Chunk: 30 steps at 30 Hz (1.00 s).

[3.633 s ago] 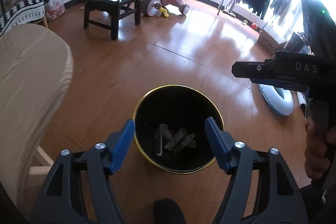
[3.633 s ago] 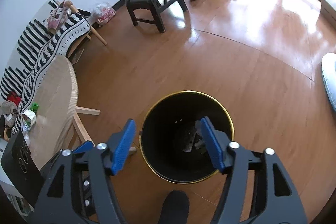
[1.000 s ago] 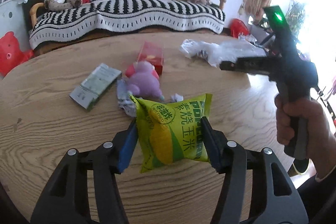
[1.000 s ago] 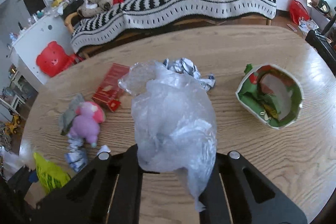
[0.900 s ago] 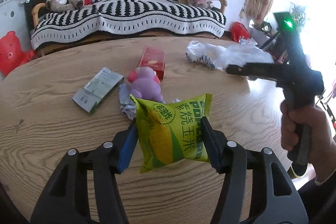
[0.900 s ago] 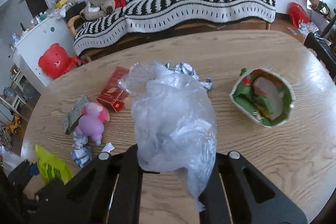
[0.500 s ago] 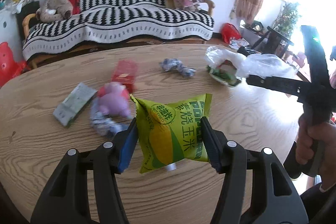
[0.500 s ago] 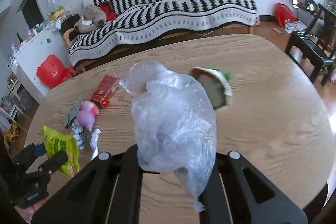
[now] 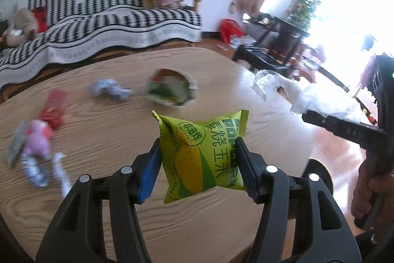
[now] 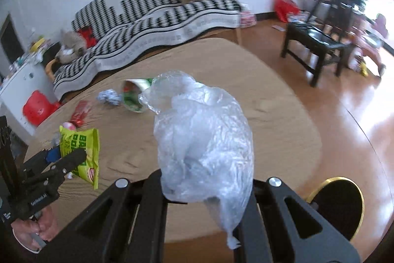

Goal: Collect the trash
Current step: 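Carry the plastic bag and popcorn bag in both tools over the bin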

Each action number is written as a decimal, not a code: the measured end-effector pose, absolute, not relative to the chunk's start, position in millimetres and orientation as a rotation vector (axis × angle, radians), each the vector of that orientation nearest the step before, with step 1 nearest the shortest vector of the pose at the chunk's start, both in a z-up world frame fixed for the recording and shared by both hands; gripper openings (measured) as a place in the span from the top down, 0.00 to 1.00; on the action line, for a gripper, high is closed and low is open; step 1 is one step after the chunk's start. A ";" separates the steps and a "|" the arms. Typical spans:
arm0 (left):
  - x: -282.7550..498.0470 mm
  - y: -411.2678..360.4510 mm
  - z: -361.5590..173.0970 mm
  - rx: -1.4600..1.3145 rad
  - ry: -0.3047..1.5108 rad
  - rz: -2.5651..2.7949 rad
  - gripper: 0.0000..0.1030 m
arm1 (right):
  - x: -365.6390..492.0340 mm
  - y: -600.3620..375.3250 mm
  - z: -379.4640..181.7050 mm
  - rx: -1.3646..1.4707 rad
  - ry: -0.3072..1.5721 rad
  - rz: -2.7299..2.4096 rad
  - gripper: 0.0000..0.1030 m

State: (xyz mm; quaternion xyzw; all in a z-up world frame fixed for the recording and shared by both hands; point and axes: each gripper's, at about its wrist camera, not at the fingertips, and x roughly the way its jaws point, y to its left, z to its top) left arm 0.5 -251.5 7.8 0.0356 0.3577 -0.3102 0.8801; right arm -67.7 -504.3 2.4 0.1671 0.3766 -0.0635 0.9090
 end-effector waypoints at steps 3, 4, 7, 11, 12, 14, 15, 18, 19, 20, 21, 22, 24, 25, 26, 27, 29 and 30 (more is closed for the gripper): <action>-11.3 -288.6 4.1 0.088 0.749 -0.710 0.44 | -99.4 -538.9 -3.2 0.372 0.775 -0.193 0.92; -16.6 -301.6 3.2 0.099 0.745 -0.732 0.44 | -109.1 -549.5 -5.2 0.380 0.774 -0.212 0.92; -34.6 -339.5 -2.0 0.135 0.730 -0.800 0.44 | -144.0 -584.3 -12.9 0.409 0.774 -0.273 0.92; -59.7 -387.7 -15.3 0.174 0.749 -0.907 0.44 | -188.7 -628.2 -27.2 0.463 0.779 -0.358 0.92; -65.7 -398.1 -18.9 0.182 0.755 -0.929 0.44 | -197.6 -637.9 -31.0 0.477 0.782 -0.377 0.92; -74.7 -413.8 -23.9 0.195 0.763 -0.961 0.44 | -215.4 -656.1 -40.2 0.507 0.790 -0.414 0.92; -81.4 -425.4 -27.2 0.204 0.768 -0.982 0.44 | -223.2 -664.2 -44.4 0.520 0.794 -0.429 0.92; -99.5 -456.0 -39.5 0.227 0.789 -1.039 0.44 | -244.3 -682.8 -55.3 0.556 0.806 -0.471 0.92; -102.6 -462.4 -42.5 0.232 0.796 -1.051 0.44 | -248.8 -688.1 -58.5 0.566 0.815 -0.484 0.92; -108.8 -473.5 -48.4 0.243 0.806 -1.072 0.44 | -254.5 -692.7 -62.6 0.583 0.822 -0.499 0.92; -112.2 -481.1 -52.1 0.252 0.811 -1.083 0.44 | -258.0 -696.7 -66.0 0.597 0.829 -0.508 0.92; -115.2 -489.1 -56.9 0.263 0.817 -1.094 0.44 | -260.7 -699.2 -69.9 0.609 0.841 -0.517 0.92; -123.6 -505.4 -69.8 0.288 0.838 -1.119 0.44 | -264.9 -707.2 -80.4 0.634 0.877 -0.546 0.92; -125.0 -510.9 -74.5 0.295 0.848 -1.127 0.44 | -267.3 -711.8 -86.2 0.654 0.892 -0.551 0.92; -127.4 -517.0 -79.8 0.303 0.861 -1.138 0.44 | -270.7 -718.5 -95.9 0.683 0.922 -0.565 0.92; -131.6 -523.9 -86.6 0.315 0.878 -1.153 0.44 | -271.0 -722.8 -100.8 0.699 0.936 -0.572 0.92; -138.5 -533.4 -97.0 0.340 0.895 -1.169 0.44 | -278.3 -733.7 -116.7 0.747 0.979 -0.586 0.92; -141.9 -538.2 -102.5 0.355 0.901 -1.179 0.44 | -280.3 -736.9 -122.9 0.764 0.994 -0.596 0.92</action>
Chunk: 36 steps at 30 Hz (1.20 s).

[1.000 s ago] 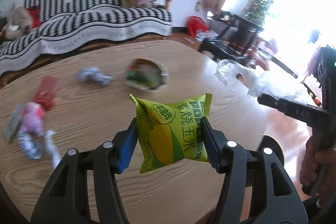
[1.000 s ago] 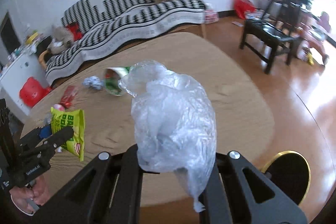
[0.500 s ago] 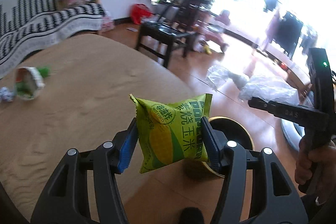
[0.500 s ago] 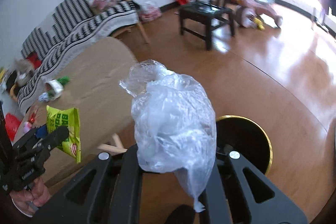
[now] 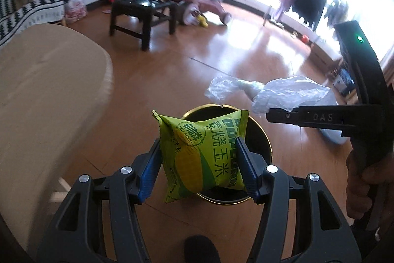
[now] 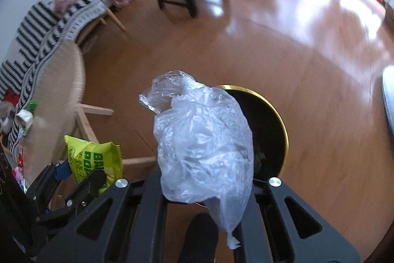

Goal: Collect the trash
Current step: 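Carry the plastic bag and popcorn bag in both tools over the bin, then open the right tool over the bin while the left tool releases the popcorn bag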

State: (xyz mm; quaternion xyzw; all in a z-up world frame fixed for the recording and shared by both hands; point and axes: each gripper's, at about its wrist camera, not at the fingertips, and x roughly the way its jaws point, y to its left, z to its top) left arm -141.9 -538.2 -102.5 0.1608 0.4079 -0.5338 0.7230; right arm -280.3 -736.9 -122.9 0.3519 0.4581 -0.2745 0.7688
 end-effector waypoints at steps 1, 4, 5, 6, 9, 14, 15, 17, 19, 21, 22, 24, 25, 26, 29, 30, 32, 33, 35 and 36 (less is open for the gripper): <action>-144.7 -542.4 -107.4 0.370 0.909 -1.185 0.44 | -284.6 -741.7 -129.2 0.782 1.006 -0.603 0.92; -148.5 -549.4 -115.5 0.397 0.921 -1.193 0.44 | -292.6 -750.0 -140.6 0.818 1.028 -0.619 0.92; -149.7 -552.5 -118.8 0.408 0.925 -1.194 0.44 | -295.3 -751.3 -143.0 0.826 1.031 -0.623 0.92; -150.2 -554.5 -120.6 0.412 0.928 -1.195 0.44 | -295.5 -751.8 -143.8 0.832 1.031 -0.626 0.92; -150.5 -560.5 -125.7 0.419 0.938 -1.197 0.44 | -297.8 -752.4 -143.9 0.840 1.028 -0.630 0.92; -149.8 -562.4 -129.4 0.419 0.948 -1.200 0.43 | -295.4 -751.5 -143.4 0.839 1.028 -0.626 0.92; -149.8 -562.4 -129.9 0.418 0.951 -1.204 0.43 | -294.1 -752.3 -143.2 0.840 1.028 -0.627 0.92; -151.2 -562.6 -130.6 0.417 0.958 -1.216 0.42 | -294.9 -752.3 -143.0 0.841 1.028 -0.634 0.92; -152.8 -564.5 -132.3 0.421 0.969 -1.231 0.39 | -294.5 -754.3 -143.1 0.847 1.029 -0.634 0.92; -156.8 -565.8 -132.1 0.429 0.967 -1.243 0.32 | -295.1 -755.7 -143.4 0.855 1.029 -0.641 0.89; -157.8 -565.9 -131.8 0.434 0.963 -1.244 0.25 | -295.6 -756.6 -143.7 0.859 1.032 -0.643 0.85; -159.4 -565.1 -131.1 0.436 0.955 -1.250 0.22 | -296.5 -757.9 -142.8 0.865 1.025 -0.652 0.36; -160.7 -564.9 -130.6 0.437 0.954 -1.251 0.21 | -297.2 -757.8 -141.6 0.861 1.018 -0.660 0.29; -160.8 -565.0 -130.7 0.437 0.955 -1.251 0.21 | -297.7 -757.0 -137.7 0.845 1.003 -0.671 0.28; -159.1 -563.3 -129.9 0.430 0.959 -1.246 0.21 | -297.0 -756.1 -135.6 0.843 0.995 -0.668 0.28; -158.3 -562.4 -128.9 0.426 0.958 -1.245 0.21 | -296.8 -755.6 -135.7 0.844 0.996 -0.667 0.28; -156.8 -561.3 -127.7 0.420 0.955 -1.242 0.21 | -295.4 -754.9 -136.3 0.840 1.000 -0.665 0.28; -155.8 -559.7 -126.5 0.413 0.955 -1.241 0.21 | -295.5 -755.5 -136.7 0.841 1.000 -0.665 0.28; -154.6 -557.8 -124.4 0.406 0.955 -1.238 0.20 | -294.6 -755.8 -135.1 0.840 0.996 -0.665 0.28; -153.8 -556.0 -122.4 0.403 0.952 -1.234 0.19 | -293.6 -754.9 -133.4 0.837 0.993 -0.666 0.28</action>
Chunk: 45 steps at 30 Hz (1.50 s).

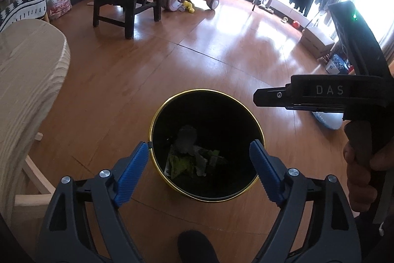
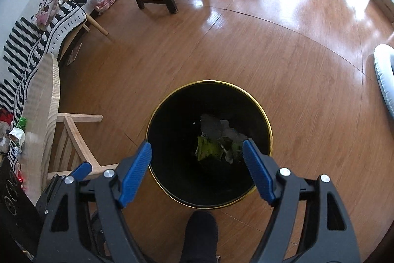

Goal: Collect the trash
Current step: 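Open the right tool over the bin while the left tool releases the popcorn bag, then move both tools back over the table toward the remaining trash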

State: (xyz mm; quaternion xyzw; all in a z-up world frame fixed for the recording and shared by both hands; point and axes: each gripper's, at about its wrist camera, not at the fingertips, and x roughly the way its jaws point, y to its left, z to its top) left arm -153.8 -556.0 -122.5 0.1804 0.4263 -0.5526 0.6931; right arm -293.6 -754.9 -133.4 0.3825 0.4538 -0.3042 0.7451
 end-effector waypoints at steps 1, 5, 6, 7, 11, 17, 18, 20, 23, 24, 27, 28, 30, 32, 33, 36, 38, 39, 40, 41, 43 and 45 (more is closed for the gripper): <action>-153.2 -554.6 -120.3 0.401 0.948 -1.232 0.18 | -292.2 -753.9 -131.5 0.833 0.992 -0.666 0.28; -149.4 -541.5 -105.1 0.390 0.924 -1.226 0.16 | -287.7 -743.1 -120.3 0.807 0.974 -0.662 0.28; -148.4 -538.5 -101.8 0.386 0.919 -1.225 0.15 | -283.7 -738.8 -114.1 0.793 0.964 -0.659 0.28; -146.4 -530.1 -93.9 0.375 0.905 -1.219 0.15 | -280.2 -734.3 -109.6 0.783 0.957 -0.656 0.28; -134.6 -500.7 -66.0 0.338 0.863 -1.193 0.13 | -253.5 -709.5 -79.0 0.706 0.906 -0.619 0.26; -100.0 -430.2 -20.9 0.280 0.790 -1.072 0.12 | -194.6 -644.0 -32.0 0.572 0.835 -0.493 0.23; -90.7 -412.2 -13.9 0.269 0.779 -1.037 0.12 | -182.7 -630.6 -24.8 0.546 0.831 -0.470 0.23; -73.3 -377.8 -3.3 0.249 0.769 -0.968 0.12 | -159.5 -604.0 -13.4 0.500 0.824 -0.414 0.23; -51.1 -328.5 7.9 0.212 0.762 -0.876 0.12 | -125.6 -561.7 -1.3 0.442 0.821 -0.335 0.22; -40.2 -301.6 12.4 0.189 0.758 -0.826 0.12 | -114.9 -548.8 1.7 0.426 0.823 -0.311 0.22; -17.7 -242.3 19.0 0.137 0.752 -0.720 0.12 | -80.7 -503.0 8.3 0.384 0.834 -0.229 0.22; -11.7 -221.4 20.5 0.119 0.751 -0.684 0.12 | -70.5 -490.3 10.2 0.371 0.837 -0.205 0.22; 2.3 -175.3 21.1 0.080 0.749 -0.602 0.11 | -47.9 -456.0 14.1 0.336 0.844 -0.143 0.22; 13.2 -136.2 22.1 0.056 0.748 -0.524 0.11 | -30.3 -427.3 16.8 0.311 0.851 -0.091 0.22; 19.4 -111.2 21.0 0.043 0.748 -0.474 0.11 | -22.7 -414.4 16.6 0.299 0.855 -0.068 0.22; 32.3 -56.8 18.2 0.007 0.749 -0.368 0.11 | -0.3 -367.3 13.8 0.257 0.874 0.008 0.22; 41.5 -21.3 14.6 -0.027 0.758 -0.307 0.11 | 17.0 -336.3 8.5 0.226 0.895 0.056 0.22; 47.4 -7.1 13.1 -0.035 0.760 -0.284 0.11 | 24.7 -321.5 4.3 0.212 0.905 0.077 0.22; 52.6 7.5 10.6 -0.041 0.764 -0.259 0.11 | 31.9 -304.2 -1.0 0.195 0.919 0.104 0.22; 55.2 17.0 9.1 -0.042 0.766 -0.246 0.11 | 37.4 -291.1 -5.0 0.187 0.931 0.128 0.22; 66.5 39.1 1.8 -0.040 0.773 -0.206 0.11 | 42.7 -271.6 -12.8 0.173 0.948 0.168 0.22; 83.2 55.3 -7.3 -0.030 0.790 -0.187 0.11 | 50.6 -246.5 -21.3 0.145 0.965 0.213 0.22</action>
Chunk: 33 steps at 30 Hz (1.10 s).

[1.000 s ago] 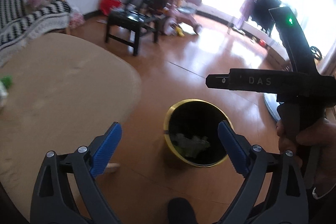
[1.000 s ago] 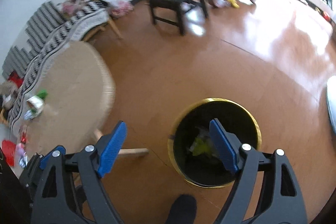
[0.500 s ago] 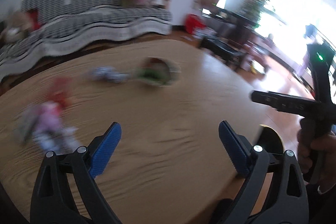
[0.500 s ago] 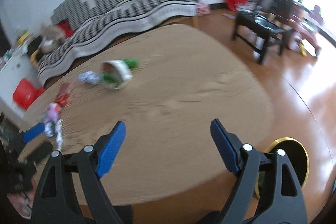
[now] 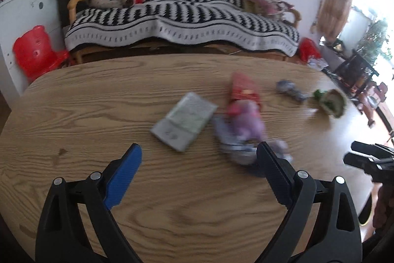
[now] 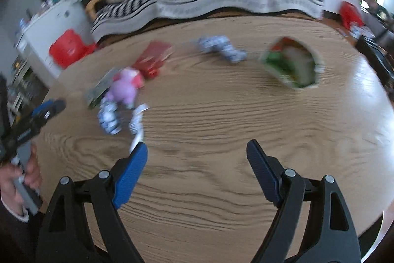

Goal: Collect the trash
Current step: 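Move both tools back over the table toward the remaining trash, then grasp the white printed paper strip with the right tool while the left tool grasps the green-white leaflet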

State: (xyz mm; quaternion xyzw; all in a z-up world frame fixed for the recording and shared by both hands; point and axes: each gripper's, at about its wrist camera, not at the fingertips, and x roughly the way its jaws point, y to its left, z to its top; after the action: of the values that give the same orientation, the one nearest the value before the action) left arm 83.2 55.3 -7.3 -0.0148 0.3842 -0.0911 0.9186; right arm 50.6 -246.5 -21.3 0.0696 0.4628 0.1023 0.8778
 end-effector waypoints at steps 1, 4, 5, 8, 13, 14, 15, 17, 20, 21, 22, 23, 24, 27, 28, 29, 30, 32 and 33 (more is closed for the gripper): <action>89.5 59.8 -12.4 -0.023 0.799 -0.180 0.11 | 53.1 -237.7 -24.8 0.131 0.972 0.232 0.22; 107.0 67.6 -28.9 0.016 0.828 -0.181 0.11 | 59.7 -208.7 -36.9 0.084 0.997 0.284 0.22; 112.7 67.8 -33.9 0.034 0.838 -0.190 0.11 | 62.2 -199.6 -42.7 0.065 1.012 0.304 0.22; 127.0 65.7 -47.0 0.076 0.860 -0.213 0.11 | 67.0 -183.7 -53.6 0.031 1.041 0.330 0.22; 148.3 58.5 -64.5 0.105 0.894 -0.239 0.11 | 74.5 -165.2 -67.0 -0.017 1.058 0.350 0.23; 150.7 56.4 -66.7 0.111 0.903 -0.234 0.11 | 76.1 -161.6 -67.6 -0.038 1.046 0.347 0.23; 154.0 54.5 -69.1 0.115 0.916 -0.230 0.11 | 78.0 -158.8 -68.3 -0.053 1.036 0.344 0.25; 158.5 51.2 -71.3 0.116 0.921 -0.228 0.11 | 81.0 -155.0 -69.0 -0.073 1.020 0.336 0.30; 163.3 44.4 -71.8 0.147 0.924 -0.226 0.11 | 83.2 -149.3 -70.0 -0.103 0.997 0.328 0.45; 164.3 43.0 -71.6 0.148 0.923 -0.232 0.12 | 83.2 -148.2 -70.0 -0.113 0.992 0.325 0.52; 165.1 42.0 -72.0 0.149 0.927 -0.234 0.14 | 83.6 -147.7 -69.3 -0.120 0.988 0.323 0.57; 165.9 41.9 -71.6 0.143 0.924 -0.238 0.17 | 83.4 -147.0 -68.7 -0.130 0.980 0.321 0.70; 165.8 41.7 -70.0 0.142 0.914 -0.232 0.28 | 82.9 -146.1 -67.6 -0.128 0.979 0.328 0.81; 164.1 41.6 -68.0 0.142 0.906 -0.217 0.36 | 81.3 -147.9 -66.9 -0.108 0.988 0.333 0.84; 162.9 40.8 -67.7 0.147 0.904 -0.212 0.36 | 81.9 -149.6 -66.5 -0.106 0.989 0.331 0.84; 161.5 39.9 -67.2 0.147 0.905 -0.210 0.37 | 81.3 -151.4 -66.2 -0.104 0.988 0.328 0.84; 160.9 39.5 -66.9 0.144 0.906 -0.210 0.37 | 80.4 -153.8 -65.2 -0.100 0.984 0.324 0.84; 158.5 38.0 -65.7 0.145 0.904 -0.208 0.37 | 77.7 -156.5 -61.8 -0.093 0.976 0.319 0.84; 156.5 36.9 -63.9 0.148 0.898 -0.204 0.37 | 76.8 -159.2 -60.0 -0.088 0.973 0.317 0.84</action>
State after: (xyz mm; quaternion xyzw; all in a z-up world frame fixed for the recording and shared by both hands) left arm 156.5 36.9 -63.9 0.0716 0.4328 -0.0985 0.8932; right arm 76.8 -159.2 -60.0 -0.0422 0.4652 0.1518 0.8711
